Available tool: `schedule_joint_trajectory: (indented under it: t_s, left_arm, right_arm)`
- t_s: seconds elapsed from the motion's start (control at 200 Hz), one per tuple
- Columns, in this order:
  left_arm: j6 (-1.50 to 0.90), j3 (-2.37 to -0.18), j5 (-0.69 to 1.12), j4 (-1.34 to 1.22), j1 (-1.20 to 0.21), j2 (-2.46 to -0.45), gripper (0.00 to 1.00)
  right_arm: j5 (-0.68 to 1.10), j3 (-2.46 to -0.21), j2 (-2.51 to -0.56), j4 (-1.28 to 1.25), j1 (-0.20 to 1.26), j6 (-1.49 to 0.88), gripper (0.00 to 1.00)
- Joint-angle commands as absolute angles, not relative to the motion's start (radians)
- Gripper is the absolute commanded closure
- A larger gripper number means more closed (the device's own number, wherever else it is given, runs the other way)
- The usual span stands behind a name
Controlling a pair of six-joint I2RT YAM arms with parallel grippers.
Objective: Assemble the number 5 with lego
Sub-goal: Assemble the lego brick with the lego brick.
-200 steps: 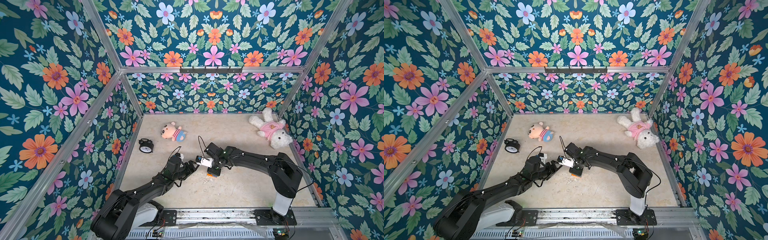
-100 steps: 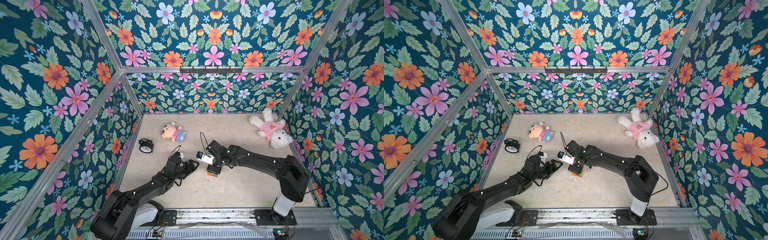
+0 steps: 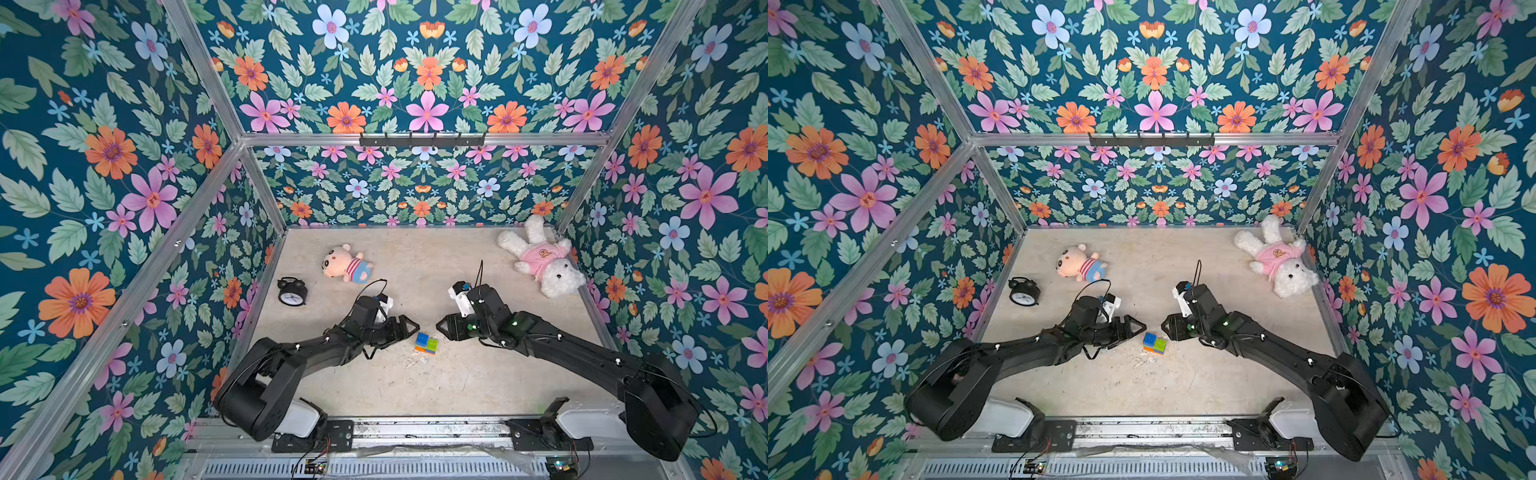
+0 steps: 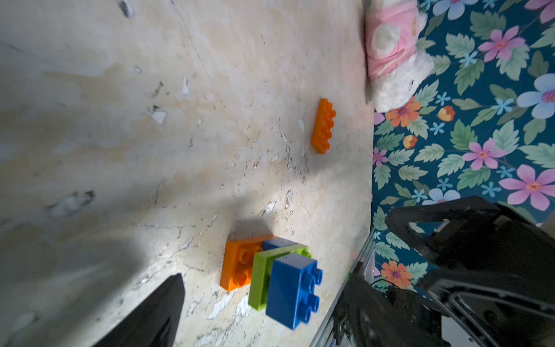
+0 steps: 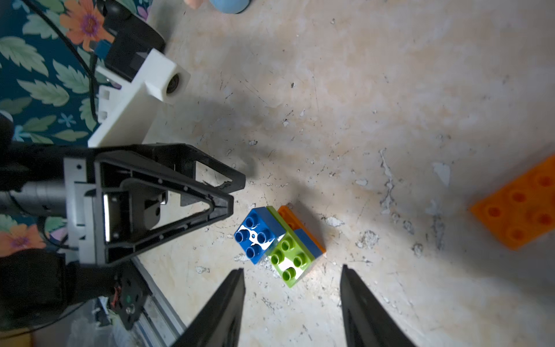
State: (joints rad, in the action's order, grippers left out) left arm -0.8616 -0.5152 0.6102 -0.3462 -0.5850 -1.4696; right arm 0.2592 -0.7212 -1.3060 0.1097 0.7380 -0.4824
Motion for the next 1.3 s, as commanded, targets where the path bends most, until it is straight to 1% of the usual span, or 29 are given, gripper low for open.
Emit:
schedule_joint_trajectory:
  t_s: [0.0, 0.08, 0.18, 0.35, 0.445, 0.615, 0.975, 1.09, 1.295]
  left_arm:
    - [-0.841, -0.519, 0.655, -0.403, -0.597, -1.493, 0.12]
    - [-0.844, -0.517, 0.654, -0.408, -0.598, -1.495, 0.12]
    - [-0.845, -0.521, 0.650, -0.410, -0.602, -1.505, 0.13]
    - [-0.851, -0.529, 0.634, -0.396, -0.604, -1.533, 0.17]
    - [-0.857, -0.532, 0.634, -0.398, -0.606, -1.542, 0.17]
    - [-0.853, -0.540, 0.640, -0.400, -0.607, -1.548, 0.17]
    - [-0.856, -0.535, 0.635, -0.397, -0.609, -1.563, 0.17]
    - [-0.859, -0.531, 0.633, -0.395, -0.609, -1.560, 0.17]
    - [-0.850, -0.529, 0.637, -0.383, -0.609, -1.560, 0.19]
  right_arm:
    - [0.333, -0.620, -1.297, -0.091, 0.739, -0.766, 0.52]
    - [0.280, -0.572, -1.287, -0.108, 0.739, -0.812, 0.53]
    - [0.310, -0.559, -1.301, -0.150, 0.739, -0.824, 0.51]
    - [0.356, -0.580, -1.387, -0.191, 0.748, -0.832, 0.52]
    - [0.346, -0.591, -1.424, -0.163, 0.750, -0.819, 0.52]
    - [0.357, -0.576, -1.485, -0.204, 0.752, -0.823, 0.53]
    - [0.337, -0.591, -1.496, -0.176, 0.752, -0.803, 0.53]
    - [0.335, -0.600, -1.521, -0.142, 0.752, -0.792, 0.55]
    - [0.306, -0.583, -1.520, -0.111, 0.751, -0.781, 0.61]
